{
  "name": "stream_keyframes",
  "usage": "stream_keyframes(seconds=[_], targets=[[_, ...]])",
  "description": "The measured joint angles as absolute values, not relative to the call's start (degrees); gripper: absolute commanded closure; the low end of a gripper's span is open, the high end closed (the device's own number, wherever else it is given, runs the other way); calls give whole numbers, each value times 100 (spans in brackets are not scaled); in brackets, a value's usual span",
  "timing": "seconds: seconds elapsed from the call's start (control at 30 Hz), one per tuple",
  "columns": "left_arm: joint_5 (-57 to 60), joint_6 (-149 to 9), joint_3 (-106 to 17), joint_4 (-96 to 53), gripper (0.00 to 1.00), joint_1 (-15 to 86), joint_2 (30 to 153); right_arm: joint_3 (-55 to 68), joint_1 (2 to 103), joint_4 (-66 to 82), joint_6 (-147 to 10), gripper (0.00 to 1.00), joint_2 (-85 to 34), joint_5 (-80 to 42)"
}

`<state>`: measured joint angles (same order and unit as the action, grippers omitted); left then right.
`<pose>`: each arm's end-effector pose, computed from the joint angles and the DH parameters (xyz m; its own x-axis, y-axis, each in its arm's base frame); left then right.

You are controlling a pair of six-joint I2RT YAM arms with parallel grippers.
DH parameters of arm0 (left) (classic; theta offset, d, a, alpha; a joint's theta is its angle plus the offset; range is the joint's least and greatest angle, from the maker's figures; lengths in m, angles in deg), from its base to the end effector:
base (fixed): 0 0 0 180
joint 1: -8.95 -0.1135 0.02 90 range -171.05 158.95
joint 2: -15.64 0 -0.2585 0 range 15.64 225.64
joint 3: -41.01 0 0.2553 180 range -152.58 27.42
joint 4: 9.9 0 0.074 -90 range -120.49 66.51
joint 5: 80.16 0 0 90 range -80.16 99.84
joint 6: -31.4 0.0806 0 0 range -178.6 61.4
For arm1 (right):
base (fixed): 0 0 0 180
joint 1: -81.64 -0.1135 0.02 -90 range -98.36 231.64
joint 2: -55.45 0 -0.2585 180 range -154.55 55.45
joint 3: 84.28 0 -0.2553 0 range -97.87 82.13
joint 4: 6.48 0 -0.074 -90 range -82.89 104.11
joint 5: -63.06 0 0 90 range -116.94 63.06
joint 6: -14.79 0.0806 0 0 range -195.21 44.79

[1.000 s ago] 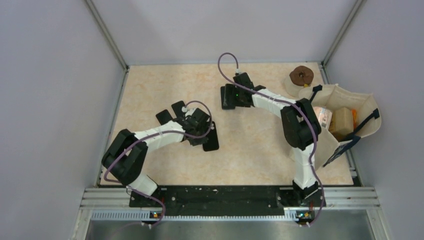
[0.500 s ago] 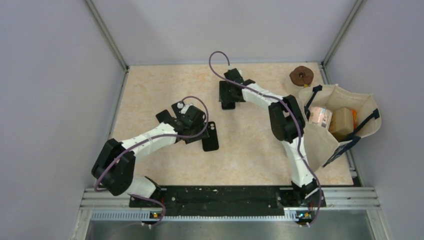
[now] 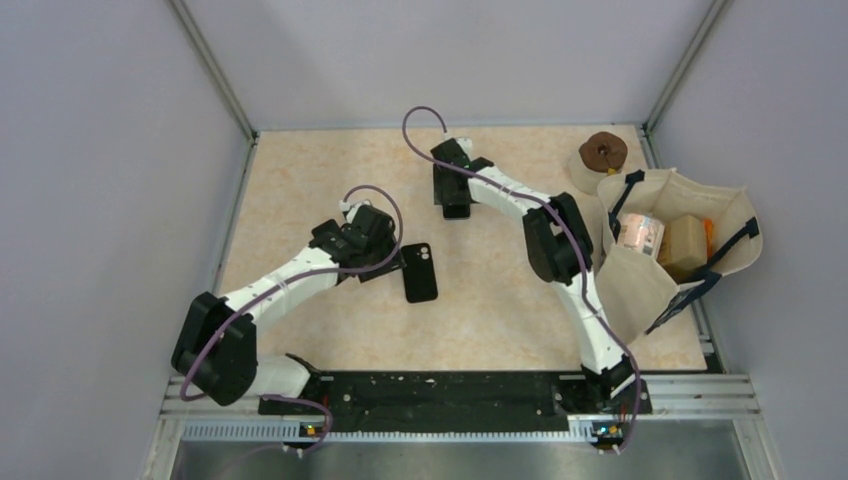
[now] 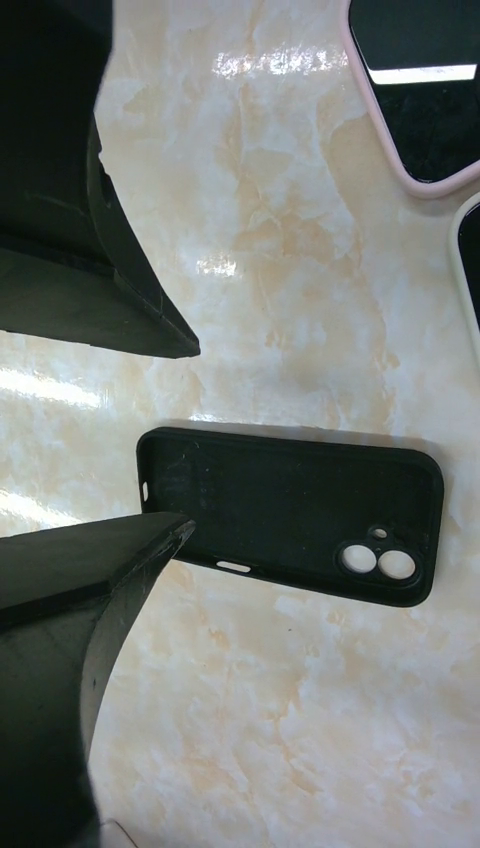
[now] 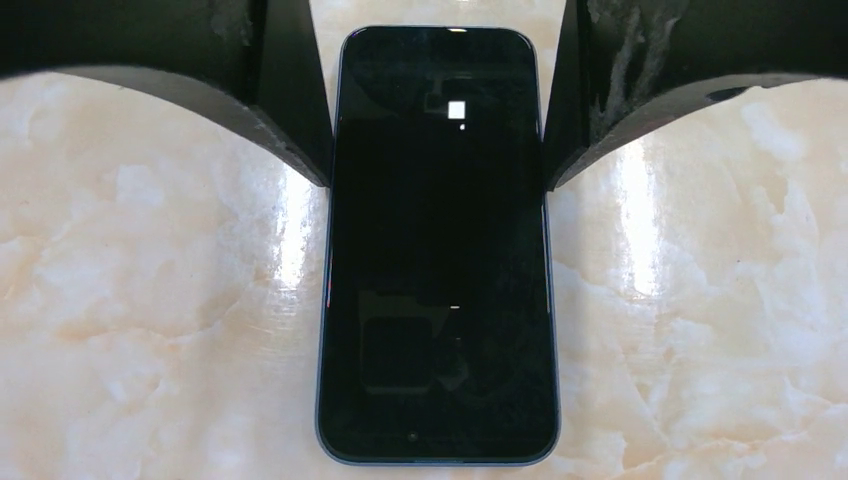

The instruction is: Put the phone into the phone case

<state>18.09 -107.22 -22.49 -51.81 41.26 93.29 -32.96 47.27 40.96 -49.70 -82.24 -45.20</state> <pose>0.2581 -0.1496 0.1760 -0.8096 -0.3666 -0.4584 -0.2212 0.9140 -0.3402 0.4654 0.2877 0.1221 -0.7902 -0.0449 -0.6112 -0.0586 0.9983 0.0023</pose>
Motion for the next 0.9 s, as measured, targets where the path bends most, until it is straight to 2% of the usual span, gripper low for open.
stream_keyframes(seconds=[0.1, 0.13, 0.33, 0.6, 0.73, 0.87, 0.9], targets=[[1796, -10708, -2249, -5179, 39, 4122, 9346, -3073, 4718, 3915, -4963, 65, -8117, -4544], [1792, -10706, -2249, -5176, 40, 4122, 9379, -2916, 4714, 3783, -4972, 69, -8036, -4546], [1650, -10665, -2251, -5093, 44, 4122, 9884, -1303, 4666, 3327, -5000, 72, -7037, -4356], [1523, -10512, -2745, -5150, 51, 4124, 10929, 1377, 4642, 3132, -4733, 72, -5072, -3589], [1639, -10444, -3209, -5286, 63, 4166, 11357, 2249, 4640, 3139, -4572, 73, -4327, -3325], [1805, -10457, -3585, -5515, 85, 4352, 11707, 2750, 4640, 3195, -4465, 72, -3783, -3150], [1866, -10468, -3648, -5572, 87, 4424, 11733, 2817, 4640, 3198, -4445, 72, -3674, -3108]])
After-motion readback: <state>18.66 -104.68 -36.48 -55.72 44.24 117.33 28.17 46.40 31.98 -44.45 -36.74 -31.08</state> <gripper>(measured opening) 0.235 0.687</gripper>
